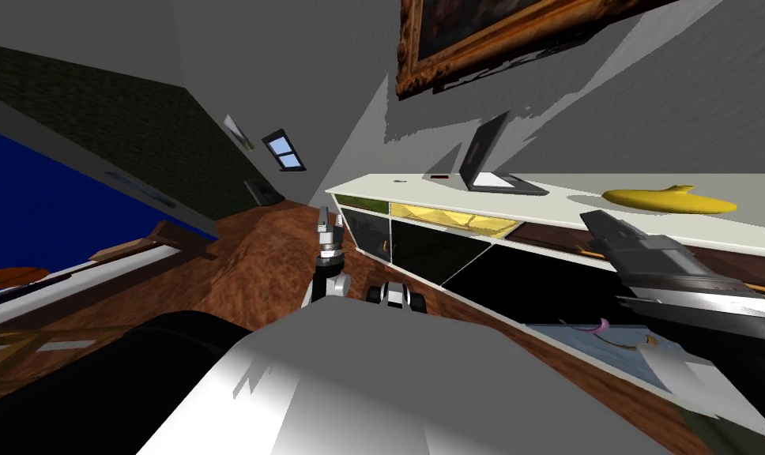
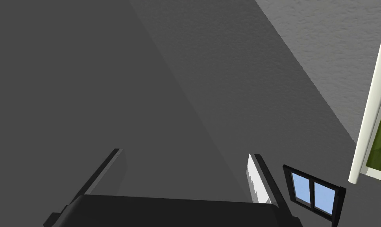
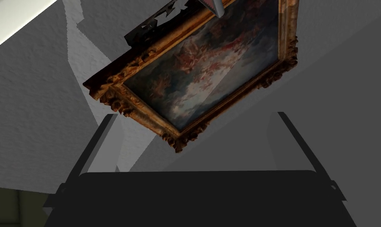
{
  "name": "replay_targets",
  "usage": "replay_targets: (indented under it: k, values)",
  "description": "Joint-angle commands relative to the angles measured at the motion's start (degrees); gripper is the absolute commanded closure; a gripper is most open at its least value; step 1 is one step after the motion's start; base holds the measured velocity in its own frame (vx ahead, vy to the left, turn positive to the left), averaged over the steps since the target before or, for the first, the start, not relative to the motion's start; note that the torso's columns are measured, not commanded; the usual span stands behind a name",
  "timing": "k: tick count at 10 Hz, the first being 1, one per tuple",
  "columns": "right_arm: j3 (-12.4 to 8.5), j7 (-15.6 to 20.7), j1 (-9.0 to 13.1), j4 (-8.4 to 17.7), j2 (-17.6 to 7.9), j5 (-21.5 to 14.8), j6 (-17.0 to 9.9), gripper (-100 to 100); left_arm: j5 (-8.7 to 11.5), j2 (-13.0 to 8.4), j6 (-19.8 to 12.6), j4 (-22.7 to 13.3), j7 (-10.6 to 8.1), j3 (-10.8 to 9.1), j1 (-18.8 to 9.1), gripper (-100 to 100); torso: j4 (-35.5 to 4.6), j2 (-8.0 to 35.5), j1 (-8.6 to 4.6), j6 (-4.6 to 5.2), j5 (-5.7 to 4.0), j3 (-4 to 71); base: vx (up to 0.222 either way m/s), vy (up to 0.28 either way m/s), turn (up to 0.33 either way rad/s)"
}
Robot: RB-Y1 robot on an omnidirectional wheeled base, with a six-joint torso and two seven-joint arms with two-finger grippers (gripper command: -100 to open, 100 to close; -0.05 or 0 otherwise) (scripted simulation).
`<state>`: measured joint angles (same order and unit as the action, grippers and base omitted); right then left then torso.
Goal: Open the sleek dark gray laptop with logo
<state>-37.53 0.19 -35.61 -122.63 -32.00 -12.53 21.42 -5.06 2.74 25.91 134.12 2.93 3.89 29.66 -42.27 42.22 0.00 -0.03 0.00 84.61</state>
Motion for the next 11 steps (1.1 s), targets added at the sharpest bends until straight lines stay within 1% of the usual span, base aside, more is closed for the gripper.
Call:
replay_targets:
  k: [1,2,3,4,6,7,8,10,11]
  values:
    - [-4.9,0.9,-3.2,2.2,-4.5,-3.2,-4.0,-100,0.0,0.0,0.0,0.0,0.00,0.00,0.0,0,0.0,0.0,0.09,0.02,0.03,0.0,-0.016,0.095,0.206]
    - [-5.7,0.9,-3.2,2.2,-5.5,-3.2,-4.2,-100,0.0,0.0,0.0,0.0,0.00,0.00,0.0,0,0.0,0.1,0.11,0.03,0.03,0.0,-0.008,0.067,0.048]
    - [-7.7,1.2,-4.5,3.5,-7.1,-4.4,-5.9,-100,0.0,0.0,0.0,0.0,0.00,0.00,0.0,0,0.0,0.1,-0.04,0.05,0.00,0.0,0.003,0.060,0.146]
    - [-7.7,1.2,-4.5,3.5,-7.8,-4.4,-5.9,-100,0.0,0.0,0.0,0.0,0.00,0.00,0.0,0,0.0,0.0,-0.07,0.00,-0.02,0.0,0.006,0.038,0.077]
    - [-11.1,1.7,-7.4,6.1,-12.0,-7.0,-9.0,-100,0.0,0.0,0.0,0.0,0.00,0.00,0.0,0,0.0,0.0,-0.02,0.01,-0.01,0.0,0.017,0.060,0.188]
    - [-11.1,1.7,-7.4,6.1,-12.4,-7.0,-9.3,-100,0.0,0.0,0.0,0.0,0.00,0.00,0.0,0,0.0,0.0,0.08,0.01,0.03,0.0,0.024,0.052,0.073]
    - [-12.6,1.9,-8.9,7.5,-14.7,-8.2,-11.1,-100,0.0,0.0,0.0,0.0,0.00,-0.01,0.0,0,0.0,0.0,0.02,0.05,0.00,0.0,0.030,0.063,0.134]
    - [-14.9,2.2,-12.2,10.1,-18.2,-10.6,-14.2,-100,0.0,0.0,0.0,0.0,0.00,0.00,0.0,0,0.0,0.0,0.09,0.01,0.03,0.0,0.058,0.089,0.231]
    - [-14.9,2.2,-12.2,10.1,-19.0,-10.6,-14.6,-100,0.0,0.0,0.0,0.0,0.00,0.00,0.0,0,0.0,0.0,0.08,0.02,0.02,0.0,0.053,0.064,0.053]
